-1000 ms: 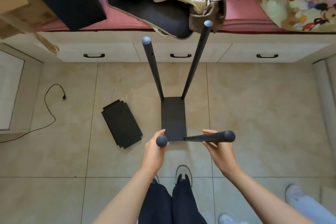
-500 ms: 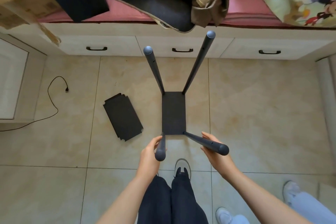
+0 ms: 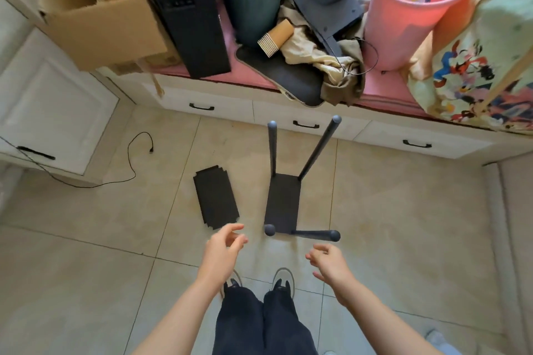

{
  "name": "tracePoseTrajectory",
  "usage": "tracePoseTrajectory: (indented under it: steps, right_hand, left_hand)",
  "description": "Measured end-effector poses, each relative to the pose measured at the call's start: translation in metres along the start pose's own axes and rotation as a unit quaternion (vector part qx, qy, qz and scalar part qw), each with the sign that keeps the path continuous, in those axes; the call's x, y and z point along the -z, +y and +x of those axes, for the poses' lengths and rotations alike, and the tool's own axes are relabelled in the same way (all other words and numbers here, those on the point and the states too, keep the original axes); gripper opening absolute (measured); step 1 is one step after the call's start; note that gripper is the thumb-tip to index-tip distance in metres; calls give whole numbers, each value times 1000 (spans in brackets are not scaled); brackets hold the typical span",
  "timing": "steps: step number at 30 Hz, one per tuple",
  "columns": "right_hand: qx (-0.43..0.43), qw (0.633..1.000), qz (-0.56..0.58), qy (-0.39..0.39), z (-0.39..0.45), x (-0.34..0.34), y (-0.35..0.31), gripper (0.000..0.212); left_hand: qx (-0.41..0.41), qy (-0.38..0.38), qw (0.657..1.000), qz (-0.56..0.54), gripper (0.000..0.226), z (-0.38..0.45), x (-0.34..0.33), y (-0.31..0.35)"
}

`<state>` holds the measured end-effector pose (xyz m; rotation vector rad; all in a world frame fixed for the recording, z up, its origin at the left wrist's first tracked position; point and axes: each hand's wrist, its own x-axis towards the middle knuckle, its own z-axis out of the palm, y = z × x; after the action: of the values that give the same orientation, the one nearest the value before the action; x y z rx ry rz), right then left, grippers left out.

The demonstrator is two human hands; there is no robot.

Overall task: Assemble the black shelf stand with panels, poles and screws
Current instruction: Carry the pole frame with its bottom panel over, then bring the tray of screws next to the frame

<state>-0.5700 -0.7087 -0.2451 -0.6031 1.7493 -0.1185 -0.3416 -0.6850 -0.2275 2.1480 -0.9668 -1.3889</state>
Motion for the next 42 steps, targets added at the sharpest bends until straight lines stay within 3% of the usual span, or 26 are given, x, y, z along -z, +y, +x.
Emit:
tracePoseTrajectory:
  steps: [3,8,17,22,30,37,42]
  right_hand:
    - [79,995,-66,-7,-40,-10,-27,33]
    - [208,961,-180,-28,-110,-40,-77,28]
    - [368,882,-271,-117,-217,-170,-123,27]
    - [409,848,-295,-162,-276,-268,-120,23]
    - [457,786,-340,-238,-362,-414,-107,24]
    - [483,741,-372,-281,-419,-508,-106,21]
    - [482,711,-400,-320,-450,-570,-118,23]
  left_hand:
    - [-7,43,998,-34,20,-34,38,11]
    - [-9,126,988,-87,19,-95,106,15]
    - [-13,294,944,-148,19,-197,223,-41]
    - [-2,355,923,-147,20,-255,297,-98]
    - [19,471,859,-201,27,-321,395,-197]
    - [39,550,801,-231,33,-349,452,-246]
    - [55,571,782,-245,28,-351,497,-269]
